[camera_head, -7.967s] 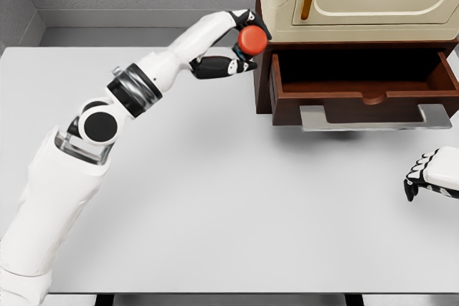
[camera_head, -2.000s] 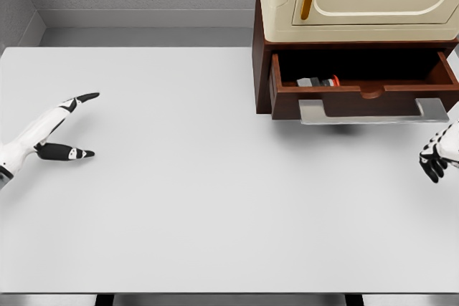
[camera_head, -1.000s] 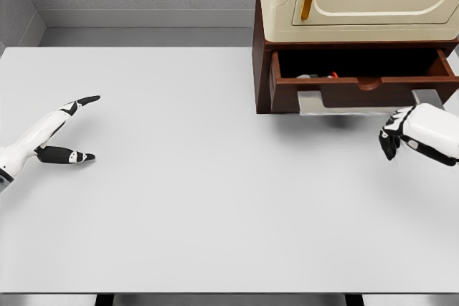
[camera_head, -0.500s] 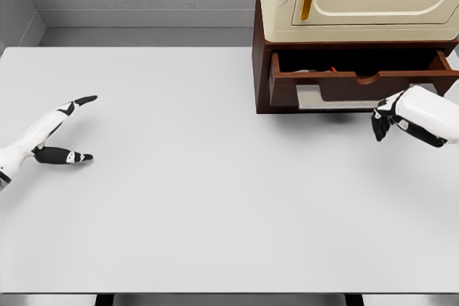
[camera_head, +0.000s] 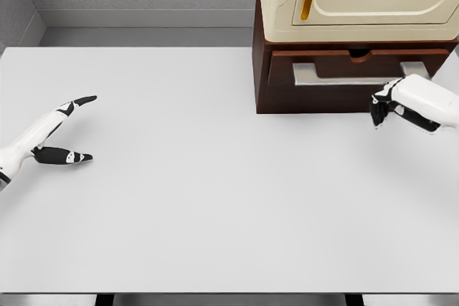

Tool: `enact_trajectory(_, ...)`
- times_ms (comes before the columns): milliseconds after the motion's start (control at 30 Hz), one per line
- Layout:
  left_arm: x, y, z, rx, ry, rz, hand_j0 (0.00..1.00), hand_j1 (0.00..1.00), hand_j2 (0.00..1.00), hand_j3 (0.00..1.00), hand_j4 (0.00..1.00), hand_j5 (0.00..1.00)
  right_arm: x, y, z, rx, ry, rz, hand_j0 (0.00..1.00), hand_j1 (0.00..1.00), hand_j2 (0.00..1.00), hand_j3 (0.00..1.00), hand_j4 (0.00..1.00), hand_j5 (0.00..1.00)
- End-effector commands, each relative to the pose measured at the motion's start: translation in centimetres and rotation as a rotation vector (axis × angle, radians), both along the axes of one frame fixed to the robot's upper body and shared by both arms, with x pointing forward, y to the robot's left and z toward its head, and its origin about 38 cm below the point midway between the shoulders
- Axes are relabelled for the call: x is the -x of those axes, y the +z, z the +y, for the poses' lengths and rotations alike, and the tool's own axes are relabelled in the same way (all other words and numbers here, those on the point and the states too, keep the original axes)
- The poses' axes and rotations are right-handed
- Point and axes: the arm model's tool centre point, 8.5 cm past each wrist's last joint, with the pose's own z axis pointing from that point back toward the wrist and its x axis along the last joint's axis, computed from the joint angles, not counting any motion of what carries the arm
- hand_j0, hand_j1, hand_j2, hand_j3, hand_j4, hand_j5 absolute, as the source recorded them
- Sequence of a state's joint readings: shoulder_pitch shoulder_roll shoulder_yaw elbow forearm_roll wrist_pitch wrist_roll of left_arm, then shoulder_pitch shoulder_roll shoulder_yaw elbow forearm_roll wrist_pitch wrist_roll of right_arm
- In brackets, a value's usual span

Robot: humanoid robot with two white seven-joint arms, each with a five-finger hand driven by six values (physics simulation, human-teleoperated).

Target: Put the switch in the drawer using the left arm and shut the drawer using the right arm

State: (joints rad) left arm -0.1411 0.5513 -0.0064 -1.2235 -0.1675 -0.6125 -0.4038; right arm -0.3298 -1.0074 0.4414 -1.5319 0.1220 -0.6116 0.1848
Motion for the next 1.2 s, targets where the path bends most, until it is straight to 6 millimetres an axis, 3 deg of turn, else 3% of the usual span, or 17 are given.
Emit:
enact_trajectory(0, 0.0, 0.1, 0.1, 0.007, 0.003, -0.001, 1.0, 1.0, 1.0, 1.0, 1.0, 1.0, 0.0, -1.2, 0.0, 0.0, -0.006, 0.033, 0.13, 0.13, 0.13, 0.13, 0.13, 0.13)
enact_trajectory(833, 0.8, 0.4, 0.3, 0.009, 0.01, -0.015, 1.0, 1.0, 1.0, 1.0, 1.0, 1.0, -1.3, -0.6, 0.4, -0.008, -0.01, -0.001, 0.14, 0.14, 0.14, 0.14, 0.14, 0.14)
enact_trajectory(1067, 1.2, 0.3, 0.5, 0.008, 0.014, -0.015, 1.0, 1.0, 1.0, 1.0, 1.0, 1.0, 0.2, 0.3, -2.4, 0.082, -0.036, 0.021, 0.14, 0.14, 0.14, 0.14, 0.14, 0.14)
enact_trajectory(1167, 1.2, 0.3, 0.5, 0.008, 0.014, -0.015, 1.0, 1.0, 1.0, 1.0, 1.0, 1.0, 1.7, 0.9, -4.0, 0.158, -0.04, 0.05, 0.14, 0.14, 0.14, 0.14, 0.14, 0.14)
